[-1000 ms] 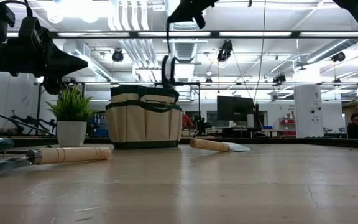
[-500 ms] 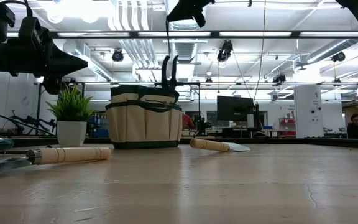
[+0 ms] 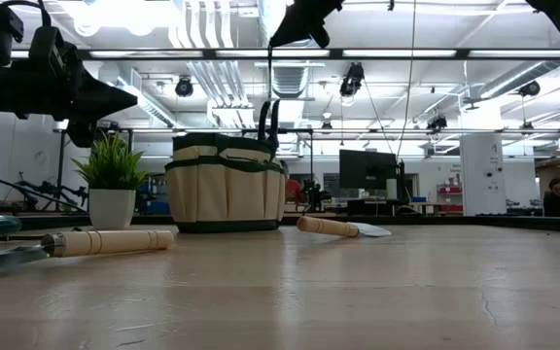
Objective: Pick & Place Garden tools in Gardening bag
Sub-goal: Put the right green shear scissor into the green gardening bag
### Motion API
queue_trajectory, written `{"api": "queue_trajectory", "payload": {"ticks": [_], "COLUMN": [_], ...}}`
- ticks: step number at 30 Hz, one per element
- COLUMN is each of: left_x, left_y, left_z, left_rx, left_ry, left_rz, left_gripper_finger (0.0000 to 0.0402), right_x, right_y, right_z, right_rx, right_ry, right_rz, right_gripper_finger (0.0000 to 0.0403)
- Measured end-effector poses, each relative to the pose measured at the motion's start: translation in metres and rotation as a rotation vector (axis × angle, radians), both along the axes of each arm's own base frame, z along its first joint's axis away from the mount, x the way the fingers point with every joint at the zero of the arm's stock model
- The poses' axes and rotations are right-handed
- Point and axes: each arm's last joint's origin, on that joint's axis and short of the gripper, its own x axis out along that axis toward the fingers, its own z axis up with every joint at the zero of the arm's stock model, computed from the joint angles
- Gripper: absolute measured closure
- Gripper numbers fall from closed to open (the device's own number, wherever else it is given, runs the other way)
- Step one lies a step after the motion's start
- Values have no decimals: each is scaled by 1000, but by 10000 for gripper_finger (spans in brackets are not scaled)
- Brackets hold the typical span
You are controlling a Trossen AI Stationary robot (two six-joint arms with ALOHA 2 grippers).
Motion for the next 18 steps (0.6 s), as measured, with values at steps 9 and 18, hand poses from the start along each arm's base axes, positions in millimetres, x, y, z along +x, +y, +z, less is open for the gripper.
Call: {"api": "queue_trajectory", "payload": {"ticks": [9, 18], "left_x": [0, 0], "left_y": [0, 0], "left_z": [0, 0], "left_rx": [0, 0], "left_ry": [0, 0], "left_rz": [-1, -1], "left_gripper_finger": [396, 396], "right_x": [-10, -8], "right_y": [-14, -10], "right_z": [9, 8], "right_rx": [-48, -16], "right_ry": [-32, -41], "right_rz": [-45, 12], "right_gripper_finger": [395, 395]}}
